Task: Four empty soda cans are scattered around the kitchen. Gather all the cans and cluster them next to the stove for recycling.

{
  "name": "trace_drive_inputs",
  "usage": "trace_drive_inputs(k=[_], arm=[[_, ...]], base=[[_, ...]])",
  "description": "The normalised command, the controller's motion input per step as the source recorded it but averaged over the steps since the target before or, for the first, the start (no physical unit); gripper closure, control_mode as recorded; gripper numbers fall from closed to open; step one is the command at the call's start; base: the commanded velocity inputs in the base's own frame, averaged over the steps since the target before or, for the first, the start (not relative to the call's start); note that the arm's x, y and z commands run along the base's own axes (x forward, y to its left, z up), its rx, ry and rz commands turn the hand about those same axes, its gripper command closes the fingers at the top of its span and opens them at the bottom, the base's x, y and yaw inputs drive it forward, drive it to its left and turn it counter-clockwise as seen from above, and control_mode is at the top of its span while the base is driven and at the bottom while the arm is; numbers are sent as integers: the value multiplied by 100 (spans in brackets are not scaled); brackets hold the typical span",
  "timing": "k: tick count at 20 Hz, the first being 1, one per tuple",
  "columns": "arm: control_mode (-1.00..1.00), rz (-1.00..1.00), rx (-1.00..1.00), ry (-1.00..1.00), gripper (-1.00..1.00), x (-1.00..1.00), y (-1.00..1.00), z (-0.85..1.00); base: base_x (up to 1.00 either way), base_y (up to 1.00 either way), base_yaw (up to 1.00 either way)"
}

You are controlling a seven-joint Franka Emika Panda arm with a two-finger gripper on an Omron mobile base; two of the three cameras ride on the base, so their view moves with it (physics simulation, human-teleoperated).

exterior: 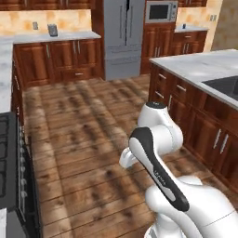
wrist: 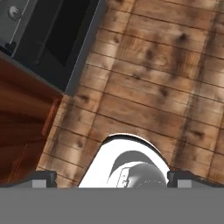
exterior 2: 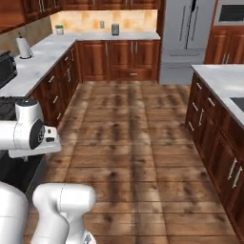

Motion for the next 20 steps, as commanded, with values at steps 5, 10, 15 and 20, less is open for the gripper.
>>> trace_drive_inputs(k=[5,10,15,20], arm=[[100,0,0,0,-100,0,0,0],[100,0,0,0,-100,0,0,0],[100,0,0,0,-100,0,0,0],[100,0,0,0,-100,0,0,0]], base=[[-65,-40,-59],[-26,-82,-32],[-1,-100,-6],[-38,-100,-15]])
